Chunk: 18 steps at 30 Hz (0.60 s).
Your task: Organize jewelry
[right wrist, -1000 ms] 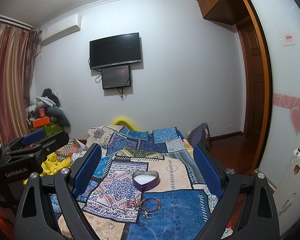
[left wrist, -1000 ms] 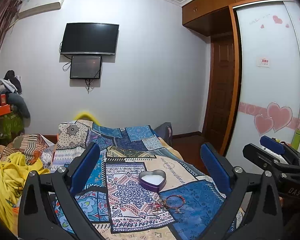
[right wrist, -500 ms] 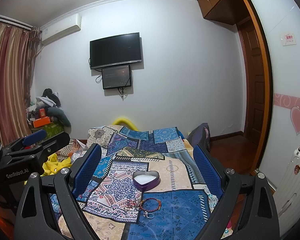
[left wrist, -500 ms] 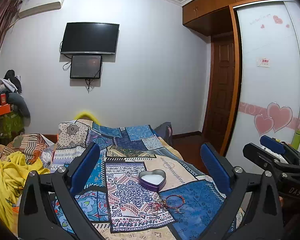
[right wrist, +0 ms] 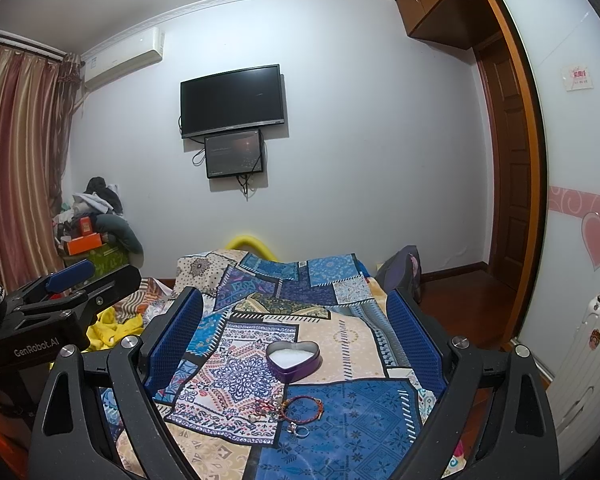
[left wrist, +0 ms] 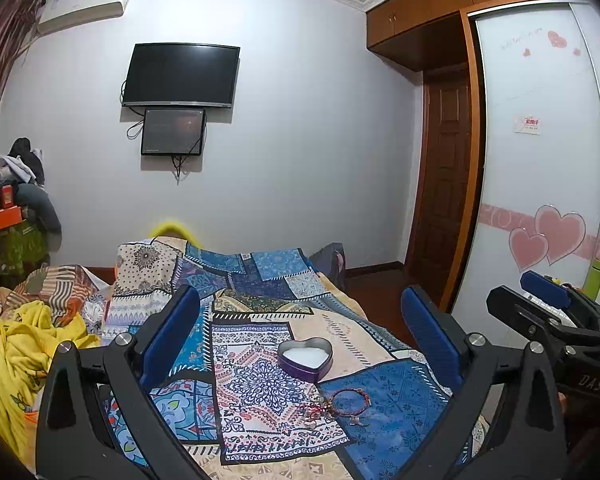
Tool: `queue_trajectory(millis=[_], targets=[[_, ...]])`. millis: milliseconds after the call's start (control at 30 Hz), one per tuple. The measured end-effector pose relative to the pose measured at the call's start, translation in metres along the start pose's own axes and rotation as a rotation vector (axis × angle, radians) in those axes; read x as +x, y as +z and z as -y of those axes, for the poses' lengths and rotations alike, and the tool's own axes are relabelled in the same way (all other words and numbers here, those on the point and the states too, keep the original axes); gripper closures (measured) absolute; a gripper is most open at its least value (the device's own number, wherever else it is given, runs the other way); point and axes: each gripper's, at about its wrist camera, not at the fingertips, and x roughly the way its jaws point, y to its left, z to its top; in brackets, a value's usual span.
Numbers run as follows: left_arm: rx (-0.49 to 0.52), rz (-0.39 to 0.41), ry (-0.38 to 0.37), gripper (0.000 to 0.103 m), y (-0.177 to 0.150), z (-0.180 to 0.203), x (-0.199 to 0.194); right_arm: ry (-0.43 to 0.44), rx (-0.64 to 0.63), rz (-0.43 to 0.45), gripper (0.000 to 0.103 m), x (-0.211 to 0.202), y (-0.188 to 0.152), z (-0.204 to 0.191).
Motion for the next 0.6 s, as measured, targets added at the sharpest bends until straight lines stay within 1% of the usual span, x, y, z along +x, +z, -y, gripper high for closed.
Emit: queue_trajectory(millis=[400,600], targets=[[-0.005,-0.011,0.003,0.002,-0.002,-0.003,0.004,0.001,0.002,-0.021,0.011,0.003,-0.005,0.000],[-0.004,-0.048,0.005,0.002,-0.006,-0.005,0.017,-0.020,0.000,-0.063,0.011,0.014,-0.012,0.004]])
